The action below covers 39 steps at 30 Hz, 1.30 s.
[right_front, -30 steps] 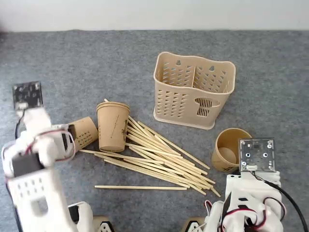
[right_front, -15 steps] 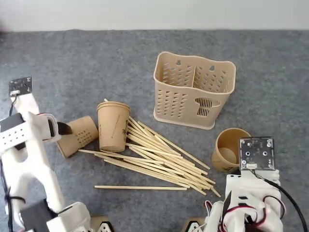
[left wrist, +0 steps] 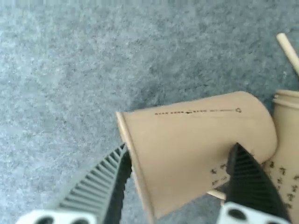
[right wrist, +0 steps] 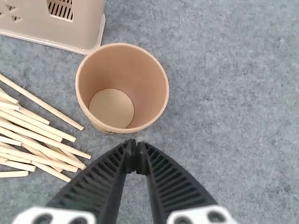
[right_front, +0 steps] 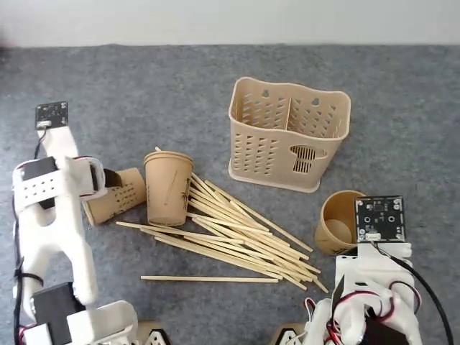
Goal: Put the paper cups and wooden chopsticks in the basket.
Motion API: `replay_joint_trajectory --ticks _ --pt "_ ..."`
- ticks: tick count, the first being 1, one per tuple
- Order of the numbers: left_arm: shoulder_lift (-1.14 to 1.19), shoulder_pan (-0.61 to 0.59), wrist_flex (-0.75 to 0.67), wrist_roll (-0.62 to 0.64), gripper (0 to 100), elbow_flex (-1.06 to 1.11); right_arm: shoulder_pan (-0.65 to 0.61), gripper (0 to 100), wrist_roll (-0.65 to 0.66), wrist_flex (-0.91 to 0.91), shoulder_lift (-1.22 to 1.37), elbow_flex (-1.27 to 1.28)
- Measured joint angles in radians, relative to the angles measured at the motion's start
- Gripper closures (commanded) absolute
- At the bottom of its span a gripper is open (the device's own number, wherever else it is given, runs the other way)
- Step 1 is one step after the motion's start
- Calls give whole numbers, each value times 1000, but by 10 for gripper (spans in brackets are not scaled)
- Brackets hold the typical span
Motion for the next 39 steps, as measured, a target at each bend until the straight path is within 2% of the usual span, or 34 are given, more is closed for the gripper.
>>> replay_joint_trajectory --ticks 4,9,14,21,30,39 --pt "0 40 0 2 910 -11 0 990 0 0 0 0" --pt "-2 58 0 2 987 -44 0 990 0 0 0 -2" --pt "0 58 9 2 987 -72 64 990 0 0 0 -86" --pt "2 57 192 2 987 -207 216 990 0 0 0 -141" --pt "-347 84 359 -3 987 -259 305 990 0 0 -8 -141" --pt "-626 269 443 8 987 -259 400 990 0 3 -247 -144"
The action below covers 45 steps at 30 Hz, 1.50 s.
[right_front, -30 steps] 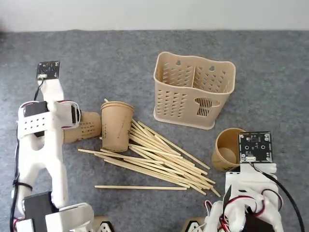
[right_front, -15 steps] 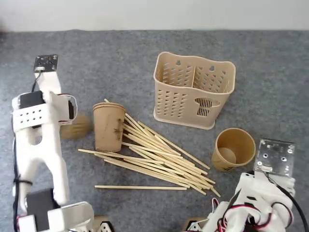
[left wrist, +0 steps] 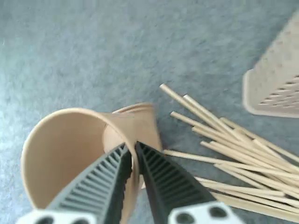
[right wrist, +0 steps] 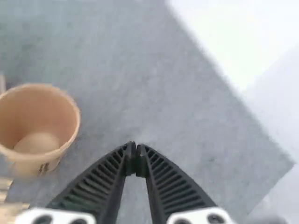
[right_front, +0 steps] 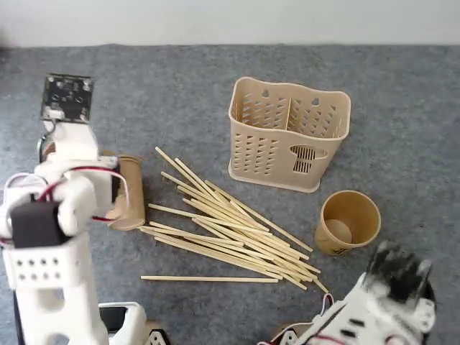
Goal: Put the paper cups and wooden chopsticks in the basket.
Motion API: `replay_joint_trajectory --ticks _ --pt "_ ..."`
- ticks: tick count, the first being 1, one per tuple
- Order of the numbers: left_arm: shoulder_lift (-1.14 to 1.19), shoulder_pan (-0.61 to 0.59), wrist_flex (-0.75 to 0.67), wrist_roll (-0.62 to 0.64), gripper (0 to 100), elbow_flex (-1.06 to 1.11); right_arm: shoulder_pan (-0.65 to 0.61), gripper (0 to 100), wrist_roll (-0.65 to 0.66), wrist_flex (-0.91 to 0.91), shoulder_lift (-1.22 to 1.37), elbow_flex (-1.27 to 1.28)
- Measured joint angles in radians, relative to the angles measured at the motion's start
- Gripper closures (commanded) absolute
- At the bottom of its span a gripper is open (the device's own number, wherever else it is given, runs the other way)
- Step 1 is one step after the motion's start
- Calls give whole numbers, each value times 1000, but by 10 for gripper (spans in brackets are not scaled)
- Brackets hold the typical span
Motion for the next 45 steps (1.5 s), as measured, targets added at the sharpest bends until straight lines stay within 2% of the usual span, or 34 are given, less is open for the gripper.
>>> replay_joint_trajectory --ticks 5,9,14,18,29,36,39,45 --pt "-66 112 0 112 987 -6 14 990 0 32 -6 -28" --pt "-72 265 0 167 987 -58 14 990 -2 37 -6 -54" --pt "-72 471 -44 232 987 -124 -14 990 -129 37 -6 -163" --pt "-72 609 -115 242 987 -129 -149 990 -247 37 -8 -265" --pt "-61 825 -327 242 987 -114 -637 990 -614 37 -12 -407" --pt "135 928 -442 219 987 -63 -957 990 -747 37 -12 -477" --pt "201 961 -499 206 987 -63 -1025 990 -760 37 -12 -512" --pt "341 971 -631 201 987 -63 -1051 990 -764 37 -12 -585"
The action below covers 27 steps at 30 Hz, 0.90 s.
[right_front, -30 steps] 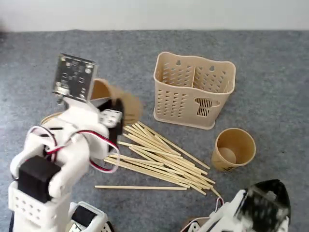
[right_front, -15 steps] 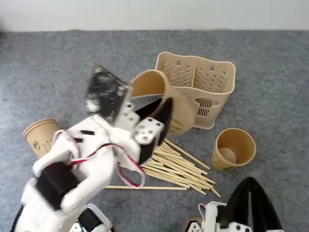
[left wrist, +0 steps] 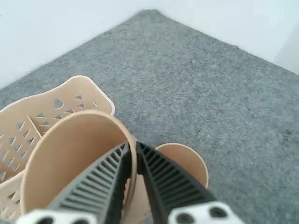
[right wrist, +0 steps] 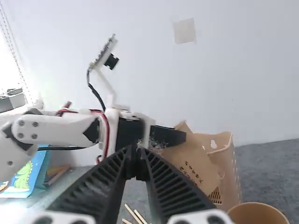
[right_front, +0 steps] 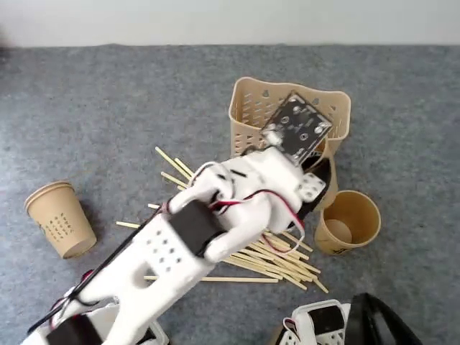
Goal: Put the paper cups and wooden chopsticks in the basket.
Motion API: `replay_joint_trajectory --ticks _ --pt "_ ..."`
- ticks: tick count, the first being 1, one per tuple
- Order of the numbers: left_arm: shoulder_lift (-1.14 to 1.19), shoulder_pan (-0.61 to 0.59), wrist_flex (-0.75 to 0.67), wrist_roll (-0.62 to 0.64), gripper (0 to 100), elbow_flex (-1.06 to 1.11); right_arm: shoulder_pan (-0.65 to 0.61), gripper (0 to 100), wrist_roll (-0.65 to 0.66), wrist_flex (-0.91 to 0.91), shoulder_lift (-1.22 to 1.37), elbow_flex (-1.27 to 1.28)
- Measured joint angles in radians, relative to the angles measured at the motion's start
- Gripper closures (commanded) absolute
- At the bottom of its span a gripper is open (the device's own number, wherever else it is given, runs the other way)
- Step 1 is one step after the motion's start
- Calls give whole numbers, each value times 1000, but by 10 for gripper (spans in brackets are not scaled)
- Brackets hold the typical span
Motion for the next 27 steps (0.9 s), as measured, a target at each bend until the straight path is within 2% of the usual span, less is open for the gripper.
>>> replay_joint_trajectory --ticks 12,27 --pt "195 109 -149 -3 987 2 -6 990 0 -25 0 -17" --pt "377 132 -161 -6 985 -89 -8 990 0 -25 0 -14"
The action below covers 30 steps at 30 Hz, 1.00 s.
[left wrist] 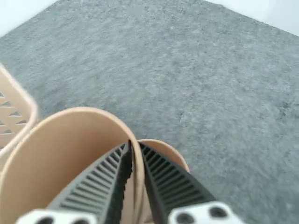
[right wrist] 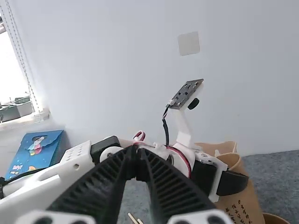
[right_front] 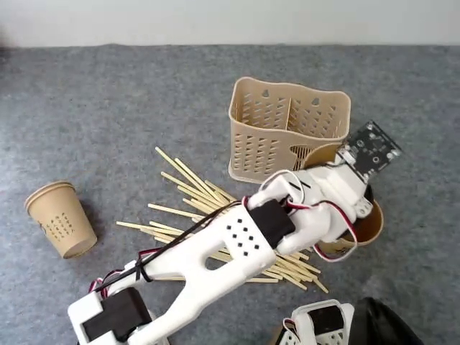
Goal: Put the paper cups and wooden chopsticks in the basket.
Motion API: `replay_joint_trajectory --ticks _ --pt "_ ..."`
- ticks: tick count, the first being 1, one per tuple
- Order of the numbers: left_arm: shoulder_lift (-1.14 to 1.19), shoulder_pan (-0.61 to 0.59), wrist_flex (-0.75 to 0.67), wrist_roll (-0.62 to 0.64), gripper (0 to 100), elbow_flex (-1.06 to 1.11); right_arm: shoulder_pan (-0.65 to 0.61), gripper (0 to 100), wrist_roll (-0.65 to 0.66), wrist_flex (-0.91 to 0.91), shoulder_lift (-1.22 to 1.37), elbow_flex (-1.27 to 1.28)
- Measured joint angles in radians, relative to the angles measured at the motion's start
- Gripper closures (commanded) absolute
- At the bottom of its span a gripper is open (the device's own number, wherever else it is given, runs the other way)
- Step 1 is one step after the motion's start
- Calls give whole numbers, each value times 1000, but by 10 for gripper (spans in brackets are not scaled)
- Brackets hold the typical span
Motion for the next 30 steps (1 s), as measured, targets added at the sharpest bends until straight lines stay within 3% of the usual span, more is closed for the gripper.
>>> replay_joint_trajectory --ticks 8,30 --pt "8 68 43 0 985 -63 0 990 0 0 0 0" --pt "9 72 140 3 985 -196 0 990 0 0 0 0"
